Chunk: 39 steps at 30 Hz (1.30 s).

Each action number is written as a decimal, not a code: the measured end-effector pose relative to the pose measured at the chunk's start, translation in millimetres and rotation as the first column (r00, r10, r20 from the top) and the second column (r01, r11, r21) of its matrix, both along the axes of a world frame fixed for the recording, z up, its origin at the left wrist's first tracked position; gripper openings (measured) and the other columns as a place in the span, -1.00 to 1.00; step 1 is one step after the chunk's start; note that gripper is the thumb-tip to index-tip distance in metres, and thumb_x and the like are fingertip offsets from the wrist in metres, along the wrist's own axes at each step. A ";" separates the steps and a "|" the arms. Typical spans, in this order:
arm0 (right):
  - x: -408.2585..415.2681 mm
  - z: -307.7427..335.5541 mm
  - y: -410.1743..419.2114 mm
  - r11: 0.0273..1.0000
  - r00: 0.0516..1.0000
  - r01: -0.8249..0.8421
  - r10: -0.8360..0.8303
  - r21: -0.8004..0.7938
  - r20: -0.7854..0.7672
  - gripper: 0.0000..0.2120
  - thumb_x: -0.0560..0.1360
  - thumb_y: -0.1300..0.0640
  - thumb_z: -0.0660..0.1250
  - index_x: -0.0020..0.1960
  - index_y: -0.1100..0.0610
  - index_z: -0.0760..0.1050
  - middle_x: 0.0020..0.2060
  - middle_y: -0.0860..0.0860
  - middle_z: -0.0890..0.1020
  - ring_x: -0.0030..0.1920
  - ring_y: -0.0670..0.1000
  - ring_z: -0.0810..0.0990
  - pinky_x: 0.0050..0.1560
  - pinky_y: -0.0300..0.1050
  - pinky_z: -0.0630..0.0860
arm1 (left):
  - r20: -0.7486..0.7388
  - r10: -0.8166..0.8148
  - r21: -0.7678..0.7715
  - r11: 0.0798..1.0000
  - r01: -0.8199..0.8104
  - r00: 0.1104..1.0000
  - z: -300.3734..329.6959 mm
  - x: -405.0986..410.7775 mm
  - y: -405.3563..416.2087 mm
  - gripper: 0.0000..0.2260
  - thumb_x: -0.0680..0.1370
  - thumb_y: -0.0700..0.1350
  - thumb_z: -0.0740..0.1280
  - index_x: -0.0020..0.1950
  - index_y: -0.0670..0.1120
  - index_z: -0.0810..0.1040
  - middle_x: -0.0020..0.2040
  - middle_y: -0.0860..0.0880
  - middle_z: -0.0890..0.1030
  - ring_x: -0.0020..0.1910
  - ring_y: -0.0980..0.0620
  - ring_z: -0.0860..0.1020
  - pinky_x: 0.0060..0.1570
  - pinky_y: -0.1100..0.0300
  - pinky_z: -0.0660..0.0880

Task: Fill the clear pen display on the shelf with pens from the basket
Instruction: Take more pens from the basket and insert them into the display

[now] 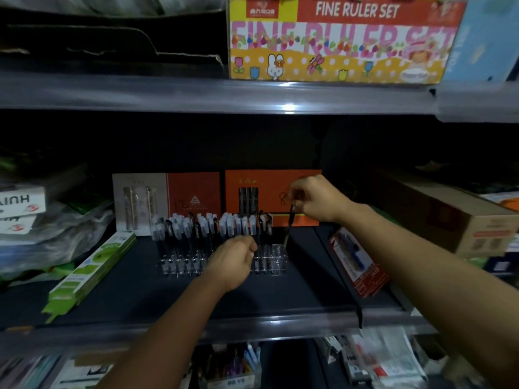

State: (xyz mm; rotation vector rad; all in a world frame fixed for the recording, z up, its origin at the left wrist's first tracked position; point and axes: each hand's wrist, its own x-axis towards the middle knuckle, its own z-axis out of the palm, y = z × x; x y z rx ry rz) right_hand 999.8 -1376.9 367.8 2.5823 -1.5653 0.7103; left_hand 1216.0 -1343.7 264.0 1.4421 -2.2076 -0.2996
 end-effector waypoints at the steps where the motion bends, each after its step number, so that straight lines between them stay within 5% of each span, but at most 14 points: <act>1: 0.3 -3.4 -2.4 1.000 1.000 0.006 -0.006 -0.009 -0.011 -0.90 0.42 0.32 0.31 -0.14 0.18 0.57 -0.24 0.07 0.62 -0.21 0.05 0.57 -0.19 0.02 0.56 | 0.019 0.002 -0.006 1.000 -0.002 1.000 -0.6 -0.4 0.1 -0.80 0.61 -0.20 0.12 0.16 -0.11 0.48 0.12 -0.04 0.52 0.03 -0.02 0.49 0.03 0.06 0.48; 23: 19.5 -27.1 -28.5 0.995 0.998 0.021 -0.014 0.096 -0.069 -0.88 0.47 0.36 0.31 -0.05 0.19 0.52 -0.17 0.08 0.63 -0.11 0.08 0.60 -0.12 -0.02 0.56 | 0.118 0.018 0.047 0.999 -0.024 0.993 -20.0 3.9 -5.2 -0.81 0.57 -0.23 0.12 0.07 -0.11 0.50 0.09 -0.08 0.54 0.01 -0.07 0.51 0.03 0.03 0.49; 31: 23.5 -38.8 -36.2 0.991 0.997 0.038 -0.028 0.132 -0.073 -0.92 0.49 0.32 0.35 -0.08 0.18 0.58 -0.22 0.01 0.60 -0.18 -0.02 0.56 -0.29 -0.32 0.37 | 0.121 0.038 0.045 0.998 -0.043 0.992 -18.8 10.4 -4.2 -0.80 0.57 -0.24 0.12 0.07 -0.09 0.50 0.08 -0.06 0.54 0.00 -0.05 0.51 0.03 0.01 0.50; 39: 25.6 -30.4 -15.0 0.996 0.989 0.039 -0.027 0.079 -0.145 -0.93 0.53 0.22 0.31 -0.09 0.10 0.55 -0.16 0.02 0.62 -0.11 0.04 0.58 -0.08 -0.04 0.55 | 0.151 0.057 0.017 0.998 -0.060 0.987 -7.0 16.4 0.9 -0.78 0.56 -0.25 0.13 0.11 -0.08 0.50 0.08 -0.05 0.53 -0.01 -0.04 0.51 0.00 0.02 0.50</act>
